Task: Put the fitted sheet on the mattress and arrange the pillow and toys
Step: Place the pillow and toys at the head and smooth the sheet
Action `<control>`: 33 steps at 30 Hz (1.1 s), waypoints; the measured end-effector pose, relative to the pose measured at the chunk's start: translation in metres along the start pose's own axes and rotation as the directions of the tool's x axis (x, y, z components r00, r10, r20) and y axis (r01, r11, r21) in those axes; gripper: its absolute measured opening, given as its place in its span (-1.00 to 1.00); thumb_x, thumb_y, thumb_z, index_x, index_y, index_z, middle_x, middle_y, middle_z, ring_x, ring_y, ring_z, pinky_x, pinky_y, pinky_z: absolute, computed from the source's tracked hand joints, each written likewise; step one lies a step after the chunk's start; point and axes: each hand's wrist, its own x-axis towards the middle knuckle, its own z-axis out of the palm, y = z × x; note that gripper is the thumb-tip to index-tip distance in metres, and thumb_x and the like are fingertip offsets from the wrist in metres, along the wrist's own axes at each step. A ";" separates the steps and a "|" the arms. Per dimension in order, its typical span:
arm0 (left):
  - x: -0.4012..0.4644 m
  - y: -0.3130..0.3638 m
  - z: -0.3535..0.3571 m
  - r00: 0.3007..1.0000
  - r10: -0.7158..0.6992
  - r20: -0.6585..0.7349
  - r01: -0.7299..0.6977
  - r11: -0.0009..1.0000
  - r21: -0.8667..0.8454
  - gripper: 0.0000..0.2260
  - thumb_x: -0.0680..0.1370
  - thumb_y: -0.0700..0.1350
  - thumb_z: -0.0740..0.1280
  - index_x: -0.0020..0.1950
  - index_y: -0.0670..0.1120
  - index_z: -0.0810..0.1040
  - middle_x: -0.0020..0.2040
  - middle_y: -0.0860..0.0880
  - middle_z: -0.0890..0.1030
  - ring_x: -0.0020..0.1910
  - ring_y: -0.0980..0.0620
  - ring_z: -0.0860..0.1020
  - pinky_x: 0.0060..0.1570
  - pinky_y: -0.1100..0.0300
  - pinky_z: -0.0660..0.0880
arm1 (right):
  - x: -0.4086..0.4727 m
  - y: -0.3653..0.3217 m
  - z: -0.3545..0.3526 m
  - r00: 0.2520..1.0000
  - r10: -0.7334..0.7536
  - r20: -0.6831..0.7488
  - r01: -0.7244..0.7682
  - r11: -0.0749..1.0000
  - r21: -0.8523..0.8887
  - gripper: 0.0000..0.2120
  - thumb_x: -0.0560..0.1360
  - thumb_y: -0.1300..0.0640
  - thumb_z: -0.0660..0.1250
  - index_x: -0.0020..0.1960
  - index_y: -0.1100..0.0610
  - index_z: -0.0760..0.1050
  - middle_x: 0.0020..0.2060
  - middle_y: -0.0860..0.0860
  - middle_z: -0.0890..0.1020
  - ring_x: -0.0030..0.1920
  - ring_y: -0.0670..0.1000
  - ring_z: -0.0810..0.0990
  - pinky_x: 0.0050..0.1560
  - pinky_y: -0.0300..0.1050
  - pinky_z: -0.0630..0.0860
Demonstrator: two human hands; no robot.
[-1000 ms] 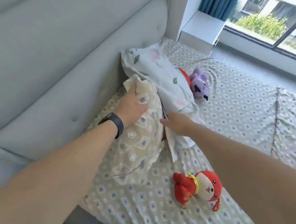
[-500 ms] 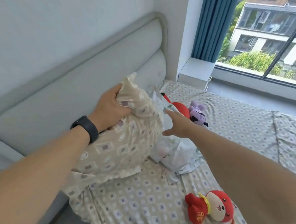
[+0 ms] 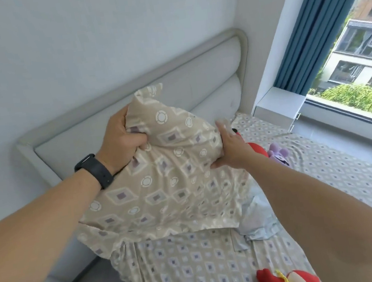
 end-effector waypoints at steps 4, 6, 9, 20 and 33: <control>-0.013 -0.063 -0.047 0.993 -0.037 -0.115 0.051 0.991 0.128 -0.54 0.22 -0.36 0.30 -0.09 0.16 0.57 -0.31 0.25 0.61 -0.31 0.27 0.54 -0.28 0.39 0.47 | 0.047 -0.056 0.038 0.967 -0.032 0.254 0.097 0.963 -0.251 -0.60 0.44 -0.09 0.46 0.24 -0.03 0.54 0.08 -0.03 0.65 0.13 0.11 0.62 0.03 0.00 0.51; -0.020 -0.105 -0.074 0.974 -0.125 -0.191 0.162 0.968 0.192 -0.60 0.26 -0.28 0.34 0.00 0.09 0.51 -0.20 0.32 0.63 -0.20 0.34 0.57 -0.20 0.46 0.45 | 0.073 -0.082 0.069 0.965 -0.083 0.249 0.154 0.948 -0.280 -0.77 0.48 -0.01 0.37 0.11 0.00 0.57 -0.02 -0.02 0.65 0.04 0.11 0.64 -0.09 -0.04 0.49; -0.039 -0.177 -0.117 0.901 -0.378 -0.213 0.423 0.876 0.232 -0.38 0.29 -0.13 0.43 0.36 0.06 0.43 0.05 0.25 0.62 0.03 0.27 0.57 0.05 0.37 0.46 | 0.113 -0.107 0.108 0.971 -0.119 0.207 0.179 0.937 -0.299 -0.85 0.46 0.12 0.27 0.02 0.01 0.53 -0.07 -0.02 0.62 0.00 0.14 0.62 -0.08 0.00 0.51; -0.057 -0.341 -0.105 0.590 -0.801 -0.097 0.612 0.366 0.701 -0.83 0.57 0.11 0.30 -0.07 0.03 0.55 -0.20 0.09 0.57 -0.23 0.05 0.53 -0.29 0.17 0.47 | 0.208 -0.111 0.208 0.876 0.063 0.478 -0.015 0.995 -0.103 -0.17 0.61 0.01 0.35 0.64 -0.13 -0.16 0.51 0.05 0.35 0.31 0.20 0.51 0.18 0.05 0.54; -0.036 -0.388 -0.018 0.521 -0.728 0.445 0.195 0.609 0.768 -0.38 0.51 0.10 0.24 0.56 0.12 0.18 0.57 0.02 0.18 0.38 -0.07 0.42 0.15 0.01 0.53 | 0.204 -0.099 0.227 0.755 0.232 0.613 -0.122 0.969 -0.217 -0.25 0.67 -0.05 0.23 0.66 0.01 -0.17 0.63 0.03 0.08 0.60 0.14 0.12 0.55 0.11 0.16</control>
